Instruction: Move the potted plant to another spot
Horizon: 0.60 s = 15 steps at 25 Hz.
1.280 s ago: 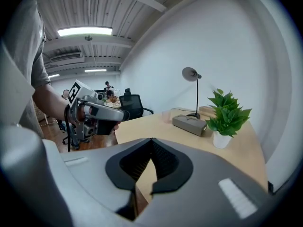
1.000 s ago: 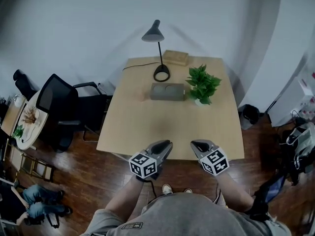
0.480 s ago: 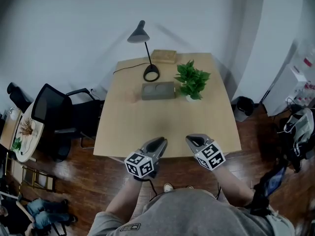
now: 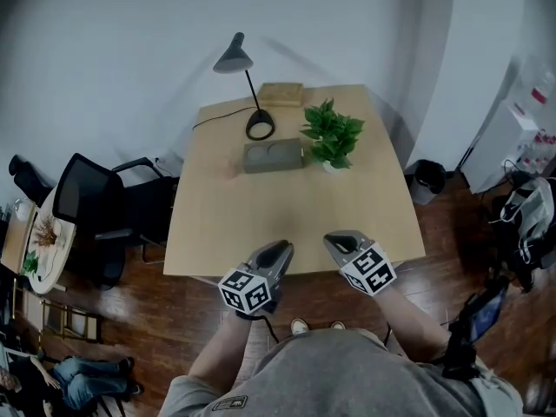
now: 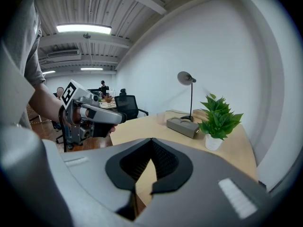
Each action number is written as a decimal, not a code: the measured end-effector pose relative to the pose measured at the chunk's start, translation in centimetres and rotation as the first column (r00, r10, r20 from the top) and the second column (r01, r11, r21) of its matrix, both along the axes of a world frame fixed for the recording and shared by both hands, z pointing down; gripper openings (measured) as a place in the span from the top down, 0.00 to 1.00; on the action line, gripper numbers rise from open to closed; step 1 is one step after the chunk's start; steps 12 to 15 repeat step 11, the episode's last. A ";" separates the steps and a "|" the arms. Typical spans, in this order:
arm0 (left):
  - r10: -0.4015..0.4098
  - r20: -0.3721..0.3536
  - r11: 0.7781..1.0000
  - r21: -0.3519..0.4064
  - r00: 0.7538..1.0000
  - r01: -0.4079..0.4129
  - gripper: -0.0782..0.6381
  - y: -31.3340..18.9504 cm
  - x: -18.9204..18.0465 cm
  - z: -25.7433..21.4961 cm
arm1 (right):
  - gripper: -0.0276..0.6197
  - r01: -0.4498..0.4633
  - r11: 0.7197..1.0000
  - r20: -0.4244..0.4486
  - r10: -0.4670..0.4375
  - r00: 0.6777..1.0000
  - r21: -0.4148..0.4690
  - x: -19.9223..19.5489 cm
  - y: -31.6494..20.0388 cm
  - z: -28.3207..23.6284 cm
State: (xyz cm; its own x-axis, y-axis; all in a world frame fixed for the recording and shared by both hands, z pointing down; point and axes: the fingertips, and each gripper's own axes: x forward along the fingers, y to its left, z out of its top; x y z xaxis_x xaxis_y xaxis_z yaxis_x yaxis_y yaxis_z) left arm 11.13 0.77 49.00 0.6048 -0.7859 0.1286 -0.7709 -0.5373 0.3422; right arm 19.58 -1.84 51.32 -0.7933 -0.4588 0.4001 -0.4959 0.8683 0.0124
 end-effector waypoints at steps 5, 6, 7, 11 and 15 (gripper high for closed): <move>-0.007 -0.004 1.000 -0.007 1.000 0.007 0.82 0.1 0.1 0.2 | 0.95 0.000 1.000 -0.003 0.000 1.000 -0.003 0.0 0.1 0.1; -0.006 -0.004 1.000 -0.008 1.000 0.006 0.82 0.0 0.0 0.2 | 0.95 0.001 1.000 -0.003 -0.001 1.000 -0.004 -0.1 0.1 0.0; -0.006 -0.004 1.000 -0.007 1.000 0.006 0.82 0.0 -0.1 0.2 | 0.95 0.002 1.000 -0.004 -0.002 1.000 -0.004 -0.2 0.1 0.0; -0.009 -0.009 1.000 -0.005 1.000 0.009 0.82 -0.5 -0.3 -0.1 | 0.95 0.004 1.000 -0.002 -0.004 1.000 0.000 -0.6 -0.4 -0.2; -0.009 -0.009 1.000 -0.005 1.000 0.009 0.82 -0.5 -0.3 -0.1 | 0.95 0.004 1.000 -0.002 -0.004 1.000 0.000 -0.6 -0.4 -0.2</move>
